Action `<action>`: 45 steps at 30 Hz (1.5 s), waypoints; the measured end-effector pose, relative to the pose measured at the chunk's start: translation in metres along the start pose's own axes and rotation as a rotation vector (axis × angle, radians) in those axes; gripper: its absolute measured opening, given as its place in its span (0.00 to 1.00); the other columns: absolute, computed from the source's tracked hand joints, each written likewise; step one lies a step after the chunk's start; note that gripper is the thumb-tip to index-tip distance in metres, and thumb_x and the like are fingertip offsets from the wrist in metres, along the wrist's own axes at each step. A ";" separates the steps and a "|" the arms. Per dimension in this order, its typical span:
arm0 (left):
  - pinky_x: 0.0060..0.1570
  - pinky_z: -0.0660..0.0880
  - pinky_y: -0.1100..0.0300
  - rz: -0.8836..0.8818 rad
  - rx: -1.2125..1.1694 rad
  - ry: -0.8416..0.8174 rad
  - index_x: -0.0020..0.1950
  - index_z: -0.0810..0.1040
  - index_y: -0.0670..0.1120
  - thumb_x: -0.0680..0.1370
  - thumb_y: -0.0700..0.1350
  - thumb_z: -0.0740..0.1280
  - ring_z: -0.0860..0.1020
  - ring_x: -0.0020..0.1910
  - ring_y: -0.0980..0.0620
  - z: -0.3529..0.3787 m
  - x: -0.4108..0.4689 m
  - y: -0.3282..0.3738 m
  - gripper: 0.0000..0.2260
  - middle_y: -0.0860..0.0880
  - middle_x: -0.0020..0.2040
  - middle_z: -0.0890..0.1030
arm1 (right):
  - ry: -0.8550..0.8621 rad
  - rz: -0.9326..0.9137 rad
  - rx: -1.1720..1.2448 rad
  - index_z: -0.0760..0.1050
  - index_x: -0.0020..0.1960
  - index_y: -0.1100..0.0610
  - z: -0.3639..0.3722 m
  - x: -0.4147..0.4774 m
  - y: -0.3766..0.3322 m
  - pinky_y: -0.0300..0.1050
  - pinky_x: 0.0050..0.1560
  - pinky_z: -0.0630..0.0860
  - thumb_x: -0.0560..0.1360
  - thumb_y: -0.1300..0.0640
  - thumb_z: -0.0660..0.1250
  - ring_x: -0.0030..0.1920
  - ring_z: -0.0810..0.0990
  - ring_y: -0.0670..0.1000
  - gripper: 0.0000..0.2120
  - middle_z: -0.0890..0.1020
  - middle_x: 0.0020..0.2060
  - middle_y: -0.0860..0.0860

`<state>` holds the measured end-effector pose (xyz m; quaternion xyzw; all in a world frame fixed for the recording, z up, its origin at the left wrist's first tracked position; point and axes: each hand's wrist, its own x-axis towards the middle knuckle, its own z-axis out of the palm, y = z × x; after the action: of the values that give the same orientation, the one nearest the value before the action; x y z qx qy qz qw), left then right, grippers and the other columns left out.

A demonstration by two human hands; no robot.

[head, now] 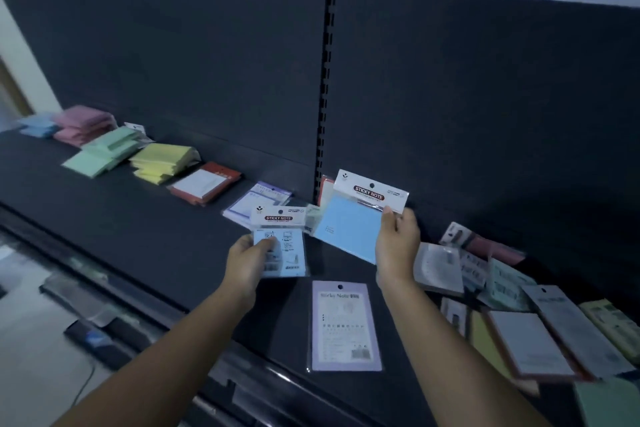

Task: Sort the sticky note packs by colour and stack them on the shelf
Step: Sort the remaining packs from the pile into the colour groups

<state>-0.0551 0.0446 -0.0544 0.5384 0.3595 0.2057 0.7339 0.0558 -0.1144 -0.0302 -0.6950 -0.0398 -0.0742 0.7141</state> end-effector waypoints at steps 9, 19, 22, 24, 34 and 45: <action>0.36 0.77 0.54 0.029 -0.024 0.119 0.47 0.75 0.43 0.79 0.41 0.63 0.80 0.36 0.46 -0.102 0.001 0.028 0.04 0.44 0.40 0.81 | -0.378 0.275 0.021 0.74 0.47 0.55 0.103 -0.078 0.001 0.44 0.43 0.74 0.79 0.58 0.60 0.43 0.78 0.51 0.05 0.80 0.44 0.53; 0.28 0.75 0.62 0.066 0.025 0.109 0.48 0.78 0.43 0.76 0.40 0.68 0.80 0.32 0.52 -0.286 0.028 0.089 0.03 0.50 0.36 0.84 | -0.570 0.429 0.089 0.71 0.45 0.55 0.277 -0.184 -0.033 0.36 0.30 0.72 0.77 0.58 0.64 0.36 0.77 0.48 0.03 0.79 0.40 0.52; 0.39 0.78 0.56 0.057 0.020 0.140 0.55 0.77 0.38 0.76 0.38 0.67 0.81 0.40 0.45 -0.335 0.033 0.100 0.09 0.42 0.48 0.83 | -0.628 0.453 0.079 0.71 0.44 0.55 0.322 -0.215 -0.034 0.42 0.37 0.70 0.75 0.62 0.63 0.38 0.75 0.50 0.04 0.78 0.42 0.53; 0.39 0.77 0.54 0.047 0.012 0.170 0.57 0.75 0.38 0.76 0.37 0.67 0.80 0.41 0.44 -0.367 0.038 0.106 0.11 0.40 0.50 0.82 | -0.663 0.477 0.083 0.72 0.46 0.56 0.348 -0.235 -0.034 0.42 0.37 0.71 0.75 0.64 0.62 0.38 0.76 0.50 0.05 0.79 0.42 0.53; 0.33 0.78 0.58 0.098 -0.106 0.363 0.50 0.75 0.43 0.76 0.36 0.64 0.80 0.37 0.48 -0.472 0.094 0.132 0.05 0.45 0.42 0.81 | -0.623 0.465 0.062 0.71 0.53 0.57 0.464 -0.263 -0.030 0.40 0.34 0.69 0.75 0.64 0.61 0.40 0.76 0.49 0.08 0.79 0.44 0.51; 0.30 0.76 0.62 0.205 -0.082 0.402 0.47 0.75 0.46 0.78 0.38 0.63 0.81 0.36 0.51 -0.524 0.226 0.211 0.04 0.48 0.41 0.82 | -0.631 0.396 0.143 0.69 0.51 0.54 0.622 -0.233 -0.026 0.38 0.36 0.65 0.75 0.66 0.60 0.37 0.70 0.47 0.09 0.73 0.39 0.48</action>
<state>-0.2811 0.6080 -0.0101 0.4901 0.4334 0.3969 0.6438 -0.1491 0.5177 -0.0227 -0.6263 -0.1277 0.2860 0.7139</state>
